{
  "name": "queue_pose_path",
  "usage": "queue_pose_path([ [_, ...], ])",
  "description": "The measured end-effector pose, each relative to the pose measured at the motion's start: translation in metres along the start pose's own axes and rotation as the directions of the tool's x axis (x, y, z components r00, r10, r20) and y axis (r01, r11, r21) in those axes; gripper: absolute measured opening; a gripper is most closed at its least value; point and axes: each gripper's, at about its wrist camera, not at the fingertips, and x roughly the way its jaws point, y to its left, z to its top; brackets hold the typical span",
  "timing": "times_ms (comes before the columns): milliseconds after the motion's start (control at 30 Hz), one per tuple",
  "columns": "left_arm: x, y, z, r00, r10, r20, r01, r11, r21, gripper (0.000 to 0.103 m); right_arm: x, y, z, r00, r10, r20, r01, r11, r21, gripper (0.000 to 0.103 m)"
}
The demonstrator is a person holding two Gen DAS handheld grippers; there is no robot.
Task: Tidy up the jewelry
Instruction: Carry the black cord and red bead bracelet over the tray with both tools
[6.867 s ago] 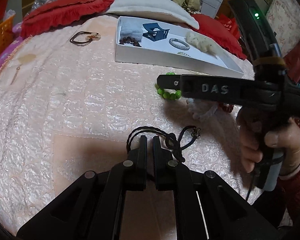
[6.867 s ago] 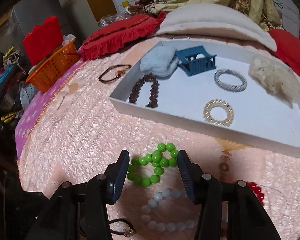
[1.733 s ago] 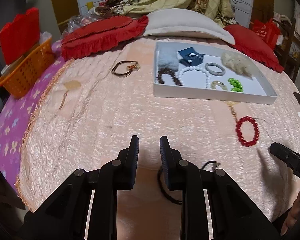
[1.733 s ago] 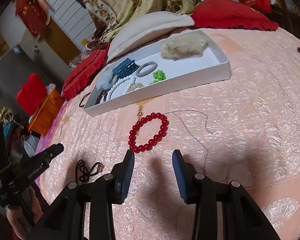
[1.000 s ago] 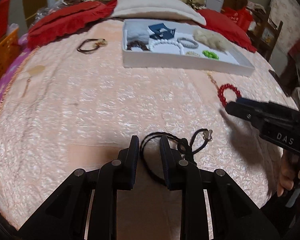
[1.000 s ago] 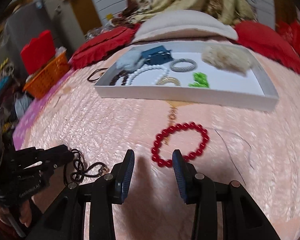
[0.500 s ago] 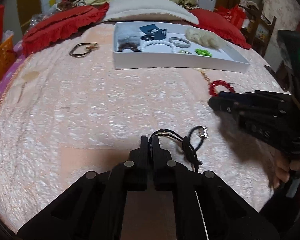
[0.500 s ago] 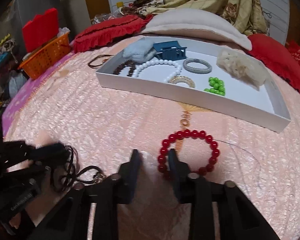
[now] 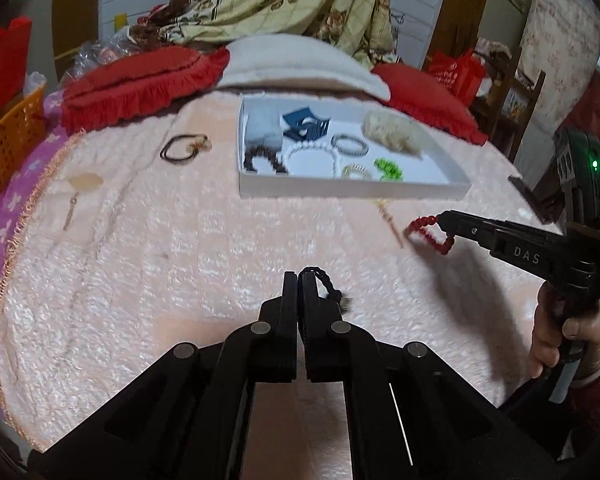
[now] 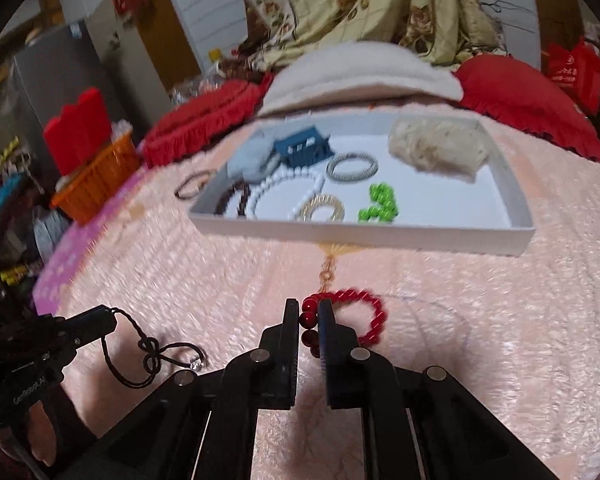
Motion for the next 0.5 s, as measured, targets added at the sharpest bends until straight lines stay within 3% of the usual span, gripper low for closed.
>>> queue_pose_path([
  [267,-0.019,-0.013,0.017,0.999,-0.027,0.036,0.027,0.999,0.022,0.001,-0.038,-0.017,0.013,0.996,0.059,0.072,-0.064,0.996,0.070,0.009],
  [500,-0.024,-0.022,0.030,0.999,0.003,0.054,-0.005,0.999,0.042,0.001,-0.057,-0.025,0.021,0.993,0.032,0.110,-0.041,0.996,0.075,0.009],
])
